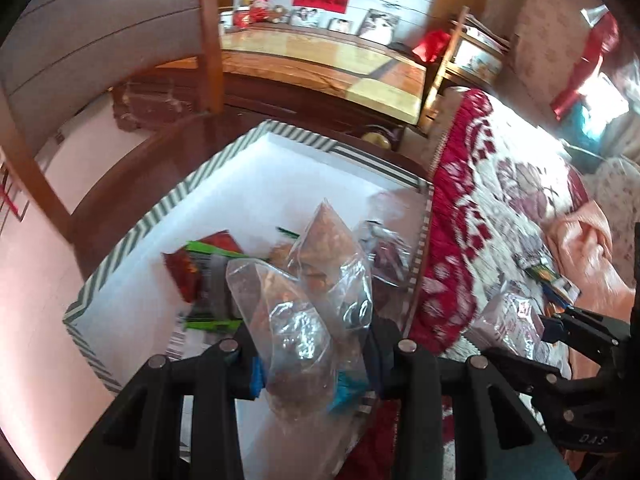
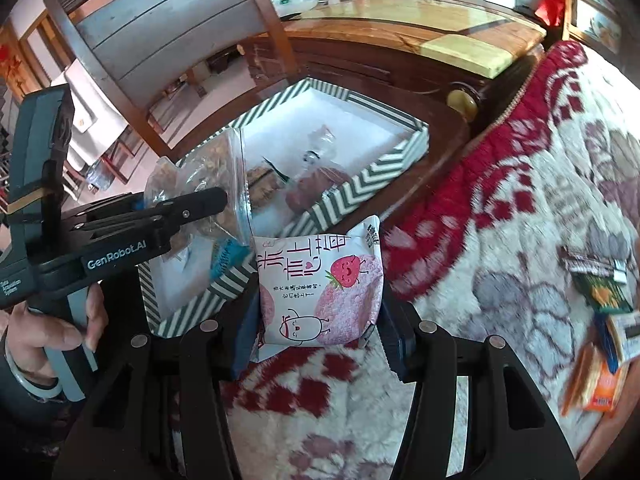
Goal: Organize snacks
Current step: 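Carry both held snacks over the white tray, then lower both snacks into the tray and open both grippers, then move both grippers back over the snack pile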
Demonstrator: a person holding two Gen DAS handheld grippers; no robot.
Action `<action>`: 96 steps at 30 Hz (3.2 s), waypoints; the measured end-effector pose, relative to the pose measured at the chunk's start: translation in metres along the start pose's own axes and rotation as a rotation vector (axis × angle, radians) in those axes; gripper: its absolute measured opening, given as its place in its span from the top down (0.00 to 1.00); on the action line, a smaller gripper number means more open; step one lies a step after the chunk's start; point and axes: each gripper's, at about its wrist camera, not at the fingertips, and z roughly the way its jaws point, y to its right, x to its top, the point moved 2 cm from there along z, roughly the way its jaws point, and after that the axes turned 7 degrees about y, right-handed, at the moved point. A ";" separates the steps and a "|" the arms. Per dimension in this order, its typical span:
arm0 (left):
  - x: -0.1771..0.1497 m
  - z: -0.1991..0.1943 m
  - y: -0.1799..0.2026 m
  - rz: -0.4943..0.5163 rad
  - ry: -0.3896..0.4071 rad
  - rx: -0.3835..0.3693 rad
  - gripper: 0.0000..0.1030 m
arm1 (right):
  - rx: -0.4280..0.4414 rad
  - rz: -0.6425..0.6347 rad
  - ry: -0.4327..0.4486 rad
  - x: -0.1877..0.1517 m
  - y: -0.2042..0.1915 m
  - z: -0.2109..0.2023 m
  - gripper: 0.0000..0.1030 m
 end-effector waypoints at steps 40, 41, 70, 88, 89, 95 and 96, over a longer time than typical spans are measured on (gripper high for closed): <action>0.001 0.027 -0.053 -0.150 -0.010 0.102 0.55 | 0.020 -0.157 -0.109 0.049 -0.047 0.102 0.44; 0.001 0.027 -0.053 -0.153 -0.010 0.103 0.54 | 0.019 -0.163 -0.108 0.048 -0.048 0.100 0.44; -0.014 -0.012 0.022 0.024 0.148 0.106 0.05 | -0.047 0.012 0.047 -0.023 0.001 -0.018 0.44; -0.022 -0.033 0.124 0.211 0.189 -0.008 0.05 | -0.173 0.151 0.108 -0.075 0.079 -0.091 0.44; -0.023 -0.033 0.130 0.221 0.185 -0.019 0.05 | -0.181 0.157 0.109 -0.078 0.083 -0.094 0.44; -0.033 -0.027 0.167 0.274 0.160 -0.073 0.05 | -0.231 0.214 0.118 -0.096 0.112 -0.115 0.44; -0.034 -0.025 0.172 0.279 0.151 -0.083 0.05 | -0.237 0.224 0.120 -0.098 0.115 -0.118 0.44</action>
